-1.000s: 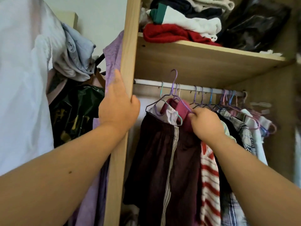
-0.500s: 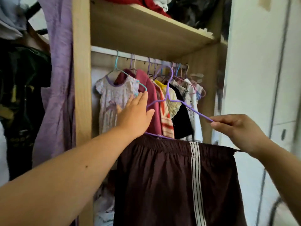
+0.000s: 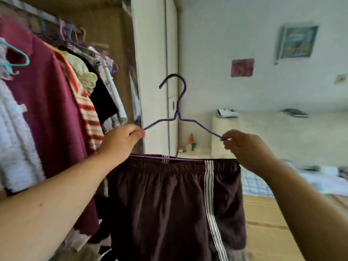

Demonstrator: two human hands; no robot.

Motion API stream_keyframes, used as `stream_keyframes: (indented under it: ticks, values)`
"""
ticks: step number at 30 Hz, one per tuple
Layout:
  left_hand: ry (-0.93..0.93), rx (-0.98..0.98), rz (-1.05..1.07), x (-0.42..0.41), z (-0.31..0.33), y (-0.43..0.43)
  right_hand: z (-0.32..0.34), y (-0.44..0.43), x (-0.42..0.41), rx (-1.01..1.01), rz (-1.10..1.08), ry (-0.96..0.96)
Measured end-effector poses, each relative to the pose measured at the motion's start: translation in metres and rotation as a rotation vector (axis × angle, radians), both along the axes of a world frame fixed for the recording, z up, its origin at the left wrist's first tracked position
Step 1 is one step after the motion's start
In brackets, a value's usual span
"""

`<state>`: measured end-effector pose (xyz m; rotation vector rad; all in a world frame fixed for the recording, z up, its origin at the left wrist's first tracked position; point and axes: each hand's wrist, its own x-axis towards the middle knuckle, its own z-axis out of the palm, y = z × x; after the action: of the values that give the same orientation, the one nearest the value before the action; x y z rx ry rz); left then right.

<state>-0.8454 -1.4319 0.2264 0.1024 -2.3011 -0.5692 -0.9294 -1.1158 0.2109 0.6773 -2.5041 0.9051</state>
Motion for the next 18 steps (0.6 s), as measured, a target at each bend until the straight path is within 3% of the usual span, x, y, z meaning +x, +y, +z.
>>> stream_keyframes:
  ticks: [5, 18]
  values:
    - [-0.211, 0.02, -0.311, 0.012, -0.049, 0.059, -0.066, 0.067, 0.092, 0.044, -0.217, -0.182]
    - [-0.652, -0.163, -0.894, 0.066, -0.172, 0.293, -0.228, 0.233, 0.342, -0.195, -0.78, -0.578]
